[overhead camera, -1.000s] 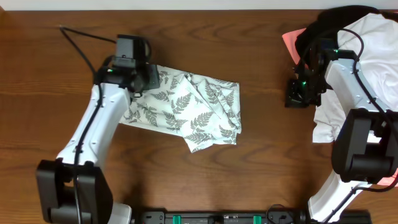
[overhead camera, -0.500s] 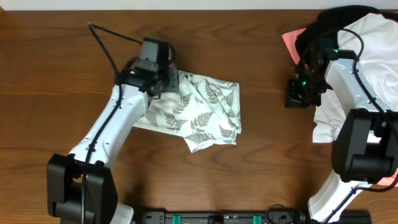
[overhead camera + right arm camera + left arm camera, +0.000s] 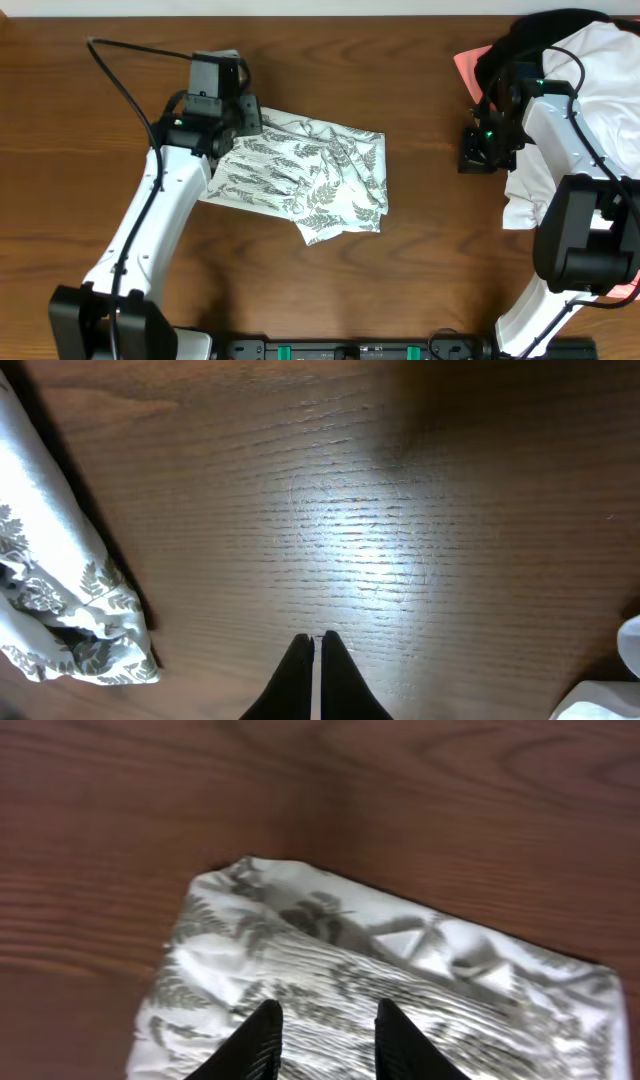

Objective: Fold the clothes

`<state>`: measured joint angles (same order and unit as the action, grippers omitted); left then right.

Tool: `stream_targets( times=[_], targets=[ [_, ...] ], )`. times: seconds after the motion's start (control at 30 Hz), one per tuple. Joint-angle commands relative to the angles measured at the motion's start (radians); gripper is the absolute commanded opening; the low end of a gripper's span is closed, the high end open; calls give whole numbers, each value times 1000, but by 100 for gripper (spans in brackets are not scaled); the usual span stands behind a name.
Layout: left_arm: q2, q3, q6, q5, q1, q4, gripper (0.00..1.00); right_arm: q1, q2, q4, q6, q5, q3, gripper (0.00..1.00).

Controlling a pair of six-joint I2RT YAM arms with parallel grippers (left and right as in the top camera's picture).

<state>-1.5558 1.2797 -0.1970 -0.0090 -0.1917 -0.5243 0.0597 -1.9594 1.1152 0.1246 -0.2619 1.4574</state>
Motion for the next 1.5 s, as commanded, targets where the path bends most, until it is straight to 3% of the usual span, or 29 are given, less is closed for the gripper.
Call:
stream_targets(
  times=[0.0, 0.4, 0.63, 0.8, 0.9, 1.0, 1.47],
  targets=[
    [-53, 16, 13, -30, 10, 11, 31, -15, 16, 4, -10, -8, -5, 4],
    [-292, 14, 13, -29, 10, -6, 31, -48, 16, 9, -10, -17, -5, 6],
    [-327, 14, 13, -29, 10, -10, 31, -50, 16, 3, -30, -156, -5, 11],
    [-327, 13, 13, -29, 10, -10, 31, -87, 16, -26, -82, -323, -15, 20],
    [-327, 5, 13, -29, 10, -9, 31, -135, 11, -71, -81, -348, -40, 32],
    [-328, -2, 13, -29, 10, -9, 31, -193, 1, -128, -67, -370, -73, 34],
    [-328, -6, 13, -29, 10, -10, 32, -441, -100, -268, 34, -174, -98, 37]
  ],
)
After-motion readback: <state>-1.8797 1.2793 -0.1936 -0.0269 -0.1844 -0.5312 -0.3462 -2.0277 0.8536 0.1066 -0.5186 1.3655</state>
